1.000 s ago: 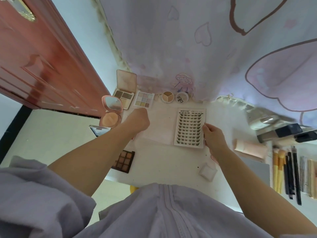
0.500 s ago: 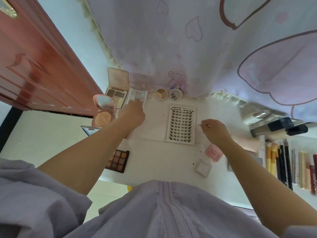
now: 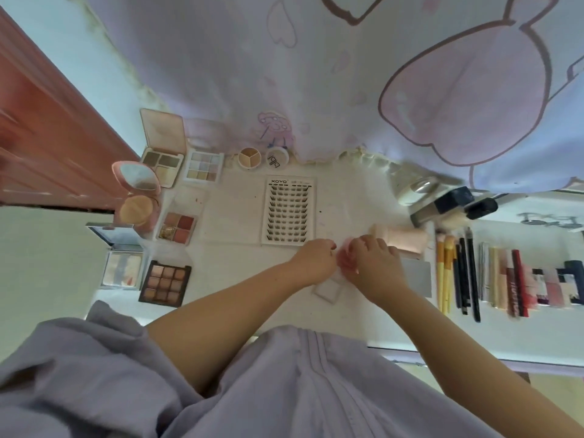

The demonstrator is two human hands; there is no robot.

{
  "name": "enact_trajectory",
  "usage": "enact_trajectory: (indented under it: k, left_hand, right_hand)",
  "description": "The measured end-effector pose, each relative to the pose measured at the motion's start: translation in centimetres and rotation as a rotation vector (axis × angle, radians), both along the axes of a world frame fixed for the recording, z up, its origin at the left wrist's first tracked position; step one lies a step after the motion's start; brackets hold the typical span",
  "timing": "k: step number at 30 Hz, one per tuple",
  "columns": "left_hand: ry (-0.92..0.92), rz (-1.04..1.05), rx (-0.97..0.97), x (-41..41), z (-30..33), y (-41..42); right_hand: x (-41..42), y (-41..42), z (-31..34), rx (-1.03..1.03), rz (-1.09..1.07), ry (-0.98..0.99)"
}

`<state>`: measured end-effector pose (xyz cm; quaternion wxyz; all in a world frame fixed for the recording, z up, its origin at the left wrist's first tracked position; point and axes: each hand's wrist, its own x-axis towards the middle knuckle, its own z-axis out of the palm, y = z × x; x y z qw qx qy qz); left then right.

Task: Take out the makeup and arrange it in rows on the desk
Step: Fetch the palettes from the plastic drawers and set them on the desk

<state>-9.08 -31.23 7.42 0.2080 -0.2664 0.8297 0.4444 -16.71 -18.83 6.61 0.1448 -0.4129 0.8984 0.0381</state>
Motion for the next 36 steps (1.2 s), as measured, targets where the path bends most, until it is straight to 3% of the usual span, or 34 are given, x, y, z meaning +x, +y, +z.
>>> enact_trajectory:
  k: [4,7,10,17,23,27,31,36]
  left_hand:
    - [0.012,0.283,0.202,-0.1,0.3,-0.1]
    - [0.054,0.553,0.631,0.5,1.8,-1.0]
    - [0.149,0.637,0.995,2.3,3.4,-1.9]
    - [0.213,0.804,1.099,9.1,4.2,-3.6]
    - [0.164,1.005,1.267,16.6,2.9,-4.7]
    - [0.136,1.174,1.281,20.1,1.3,-4.7]
    - [0.195,1.456,1.250,21.9,0.4,-4.9]
    - [0.255,1.611,1.194,22.0,0.6,-5.2]
  right_hand:
    - [-0.1,-0.4,0.4,-0.182,0.009,-0.091]
    - [-0.3,-1.2,2.4,-0.402,0.043,-0.276]
    - [0.4,-2.3,4.5,-0.533,0.095,-0.412]
    - [3.7,-5.6,6.4,-0.507,0.108,-0.725]
    - [6.6,-9.4,5.8,-0.445,-0.281,-1.255]
    - [9.9,-11.5,3.1,-0.311,-0.218,-1.089]
    - [12.5,-13.6,1.5,-0.411,-0.132,-0.844]
    - [13.7,-14.6,0.4,-0.467,0.009,-0.640]
